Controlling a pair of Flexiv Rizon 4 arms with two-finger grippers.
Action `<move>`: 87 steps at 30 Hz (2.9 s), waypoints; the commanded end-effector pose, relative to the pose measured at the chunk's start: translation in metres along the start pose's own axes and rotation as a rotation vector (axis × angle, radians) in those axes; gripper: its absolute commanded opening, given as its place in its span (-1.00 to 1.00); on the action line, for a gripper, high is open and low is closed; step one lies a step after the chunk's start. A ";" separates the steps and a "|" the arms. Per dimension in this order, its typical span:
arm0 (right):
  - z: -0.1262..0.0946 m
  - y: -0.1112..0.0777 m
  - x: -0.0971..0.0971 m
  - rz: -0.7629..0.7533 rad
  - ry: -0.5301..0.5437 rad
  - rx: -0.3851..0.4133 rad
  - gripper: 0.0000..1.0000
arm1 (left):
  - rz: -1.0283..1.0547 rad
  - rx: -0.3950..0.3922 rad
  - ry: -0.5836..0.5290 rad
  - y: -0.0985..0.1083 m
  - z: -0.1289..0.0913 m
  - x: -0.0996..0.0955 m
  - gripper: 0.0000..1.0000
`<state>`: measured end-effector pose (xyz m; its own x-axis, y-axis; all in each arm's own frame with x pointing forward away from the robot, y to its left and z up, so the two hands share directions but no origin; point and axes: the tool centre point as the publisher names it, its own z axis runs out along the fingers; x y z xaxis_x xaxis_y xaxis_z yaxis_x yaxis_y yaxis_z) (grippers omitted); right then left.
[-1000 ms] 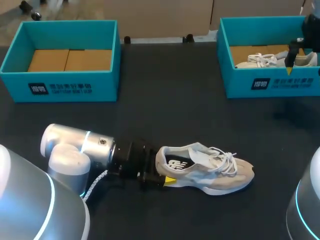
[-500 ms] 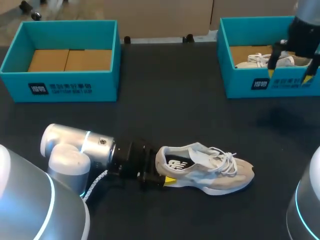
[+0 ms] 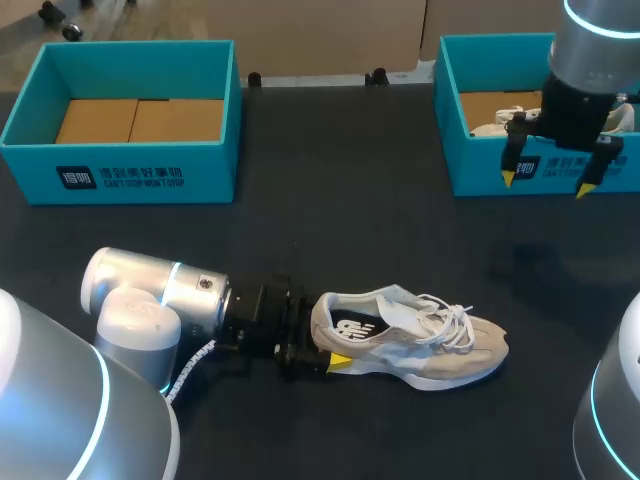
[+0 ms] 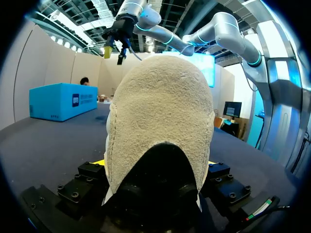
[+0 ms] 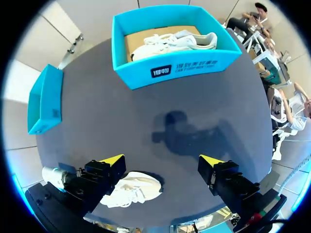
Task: Take the shoe out of the shoebox, open the shoe tongue, remove and reinsert the insole, then place the shoe into the shoebox
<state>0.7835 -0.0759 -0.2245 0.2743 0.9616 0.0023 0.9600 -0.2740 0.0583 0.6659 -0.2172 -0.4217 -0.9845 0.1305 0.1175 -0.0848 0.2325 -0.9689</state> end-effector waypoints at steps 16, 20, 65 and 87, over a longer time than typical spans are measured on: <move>0.001 -0.003 -0.003 0.000 0.007 -0.010 1.00 | 0.036 0.014 -0.038 -0.009 -0.001 -0.003 -1.00; 0.001 -0.003 -0.003 0.000 0.007 -0.010 1.00 | 0.027 0.046 -0.099 -0.015 -0.003 -0.010 -1.00; -0.001 -0.059 0.040 -0.043 -0.051 -0.024 1.00 | 0.014 0.025 -0.143 0.003 0.005 -0.027 -1.00; 0.005 -0.105 0.096 -0.071 -0.039 -0.022 1.00 | 0.014 0.025 -0.143 0.003 0.005 -0.027 -1.00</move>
<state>0.7053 0.0250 -0.2305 0.2239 0.9746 0.0098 0.9707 -0.2239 0.0876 0.6928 -0.2214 -0.4233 -0.9972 -0.0026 0.0741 -0.0731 0.2058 -0.9759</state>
